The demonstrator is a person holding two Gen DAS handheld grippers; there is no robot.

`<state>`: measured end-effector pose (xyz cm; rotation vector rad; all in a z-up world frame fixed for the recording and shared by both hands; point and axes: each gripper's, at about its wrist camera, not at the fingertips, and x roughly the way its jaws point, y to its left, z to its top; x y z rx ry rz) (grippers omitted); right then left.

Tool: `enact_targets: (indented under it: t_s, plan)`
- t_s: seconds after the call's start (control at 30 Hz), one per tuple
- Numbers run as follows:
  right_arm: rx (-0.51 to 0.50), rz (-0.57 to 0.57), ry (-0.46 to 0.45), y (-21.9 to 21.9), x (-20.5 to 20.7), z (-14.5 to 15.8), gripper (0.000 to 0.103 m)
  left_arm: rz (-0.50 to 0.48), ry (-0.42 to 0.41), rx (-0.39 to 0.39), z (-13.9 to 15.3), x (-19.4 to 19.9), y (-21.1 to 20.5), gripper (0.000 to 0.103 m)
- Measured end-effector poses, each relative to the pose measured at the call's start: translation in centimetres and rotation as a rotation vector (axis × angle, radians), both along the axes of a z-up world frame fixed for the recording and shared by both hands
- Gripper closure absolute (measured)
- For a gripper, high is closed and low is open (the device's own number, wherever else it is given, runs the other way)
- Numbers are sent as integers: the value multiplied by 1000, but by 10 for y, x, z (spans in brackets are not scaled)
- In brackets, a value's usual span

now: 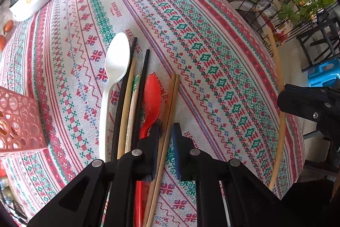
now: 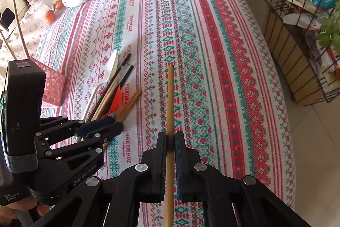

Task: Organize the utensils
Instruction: 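Grasp a pair of wooden chopsticks with the left tool, then carry the chopsticks to the pink basket and open the left tool while the right tool carries its chopstick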

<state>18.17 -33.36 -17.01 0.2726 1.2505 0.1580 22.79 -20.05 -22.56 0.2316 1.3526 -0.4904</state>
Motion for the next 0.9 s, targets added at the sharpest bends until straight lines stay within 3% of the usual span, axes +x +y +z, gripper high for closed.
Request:
enact_targets:
  t_s: [0.23,0.4,0.9]
  plan:
    - [3,-6,0,2,0,1,97,17,-5,23,-2,8,-12,93]
    - [0,9,-34,9,-4,11,97,74,-59,7,7,2,1,94]
    - [-28,88,-213,62,-20,64,97,145,-326,-104,111,-58,92,94]
